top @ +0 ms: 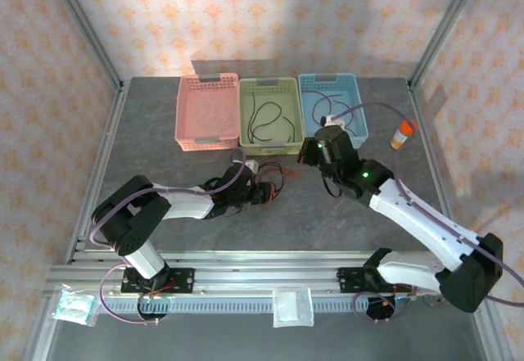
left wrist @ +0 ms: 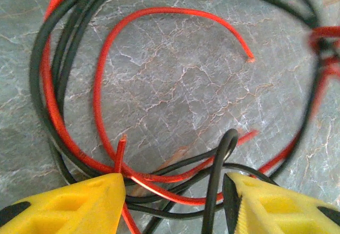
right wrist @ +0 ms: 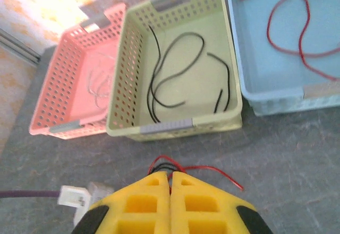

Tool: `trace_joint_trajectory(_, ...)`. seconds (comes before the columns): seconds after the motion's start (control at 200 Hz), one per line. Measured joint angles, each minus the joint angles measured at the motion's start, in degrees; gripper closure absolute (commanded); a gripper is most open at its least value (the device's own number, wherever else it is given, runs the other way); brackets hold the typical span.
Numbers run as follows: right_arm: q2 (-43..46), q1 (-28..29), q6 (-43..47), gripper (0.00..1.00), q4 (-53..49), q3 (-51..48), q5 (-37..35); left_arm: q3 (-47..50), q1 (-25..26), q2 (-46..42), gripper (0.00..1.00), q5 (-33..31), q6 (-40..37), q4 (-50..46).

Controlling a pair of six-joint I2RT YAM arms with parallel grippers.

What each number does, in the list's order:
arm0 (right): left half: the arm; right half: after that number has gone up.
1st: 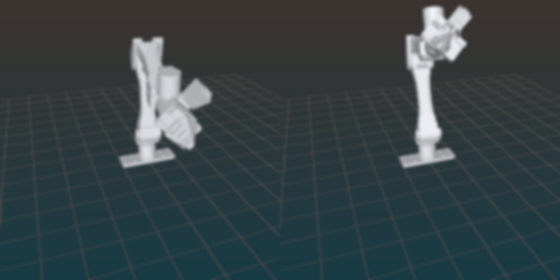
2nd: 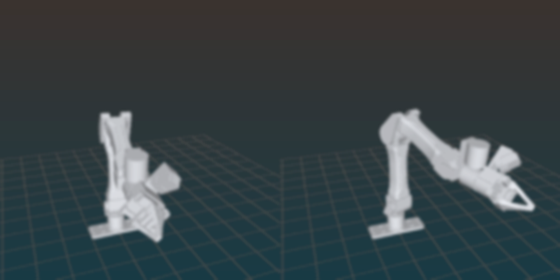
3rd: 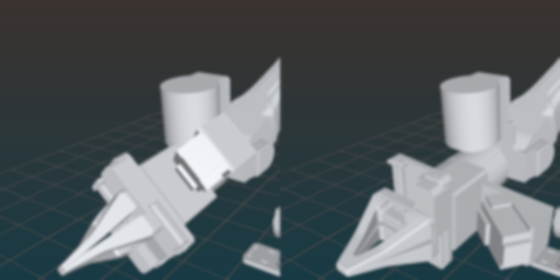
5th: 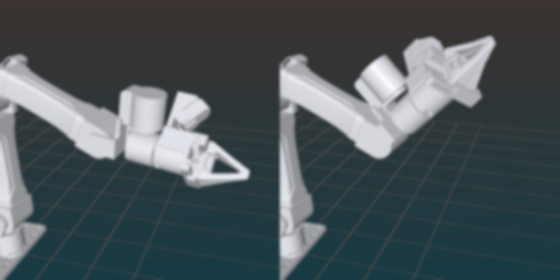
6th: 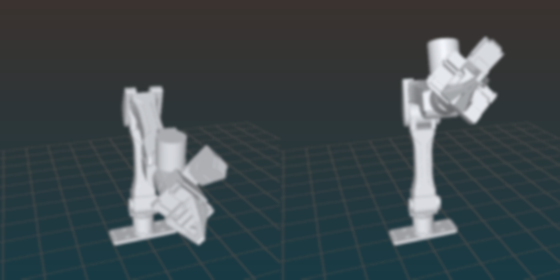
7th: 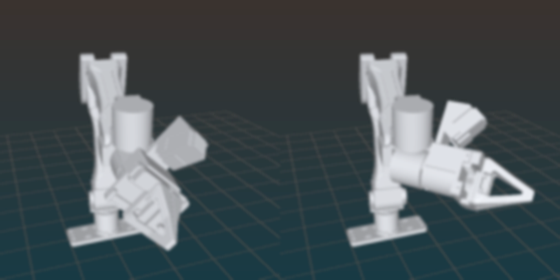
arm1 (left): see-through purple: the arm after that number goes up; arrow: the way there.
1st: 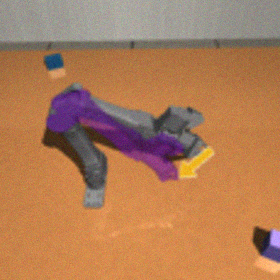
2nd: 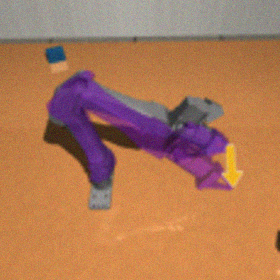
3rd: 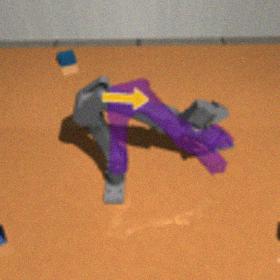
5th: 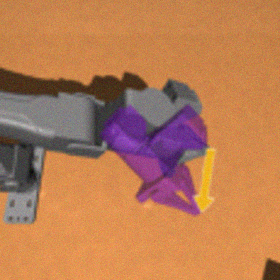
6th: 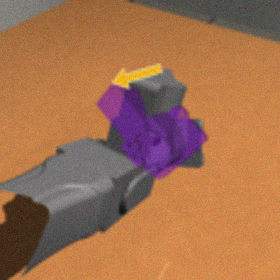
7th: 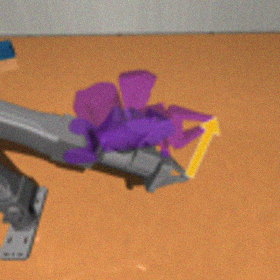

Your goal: Untangle the cables

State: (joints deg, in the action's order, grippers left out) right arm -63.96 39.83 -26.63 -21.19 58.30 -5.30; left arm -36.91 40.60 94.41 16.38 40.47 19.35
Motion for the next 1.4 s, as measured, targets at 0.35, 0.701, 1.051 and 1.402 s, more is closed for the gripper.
trace_joint_trajectory(0.35, 4.39, 0.00, 7.93, 1.00, -2.82, 6.45, -9.18, 0.66, 0.00, 0.48, 0.45, -0.48, -0.22, 1.55)
trace_joint_trajectory(0.701, 8.39, 0.00, 15.13, 1.00, -4.20, 12.85, -20.55, 1.05, 0.17, 0.44, 0.46, -1.46, -1.16, 1.75)
trace_joint_trajectory(1.051, 8.74, 0.00, 20.44, 1.00, -4.37, 14.69, -23.43, 2.05, 0.26, -9.53, 0.46, -6.99, -1.99, -9.22)
trace_joint_trajectory(1.402, 8.72, 0.00, 20.76, 1.00, -3.91, 14.69, -20.79, -3.28, -3.08, -21.68, 0.39, -22.49, -4.79, -25.22)
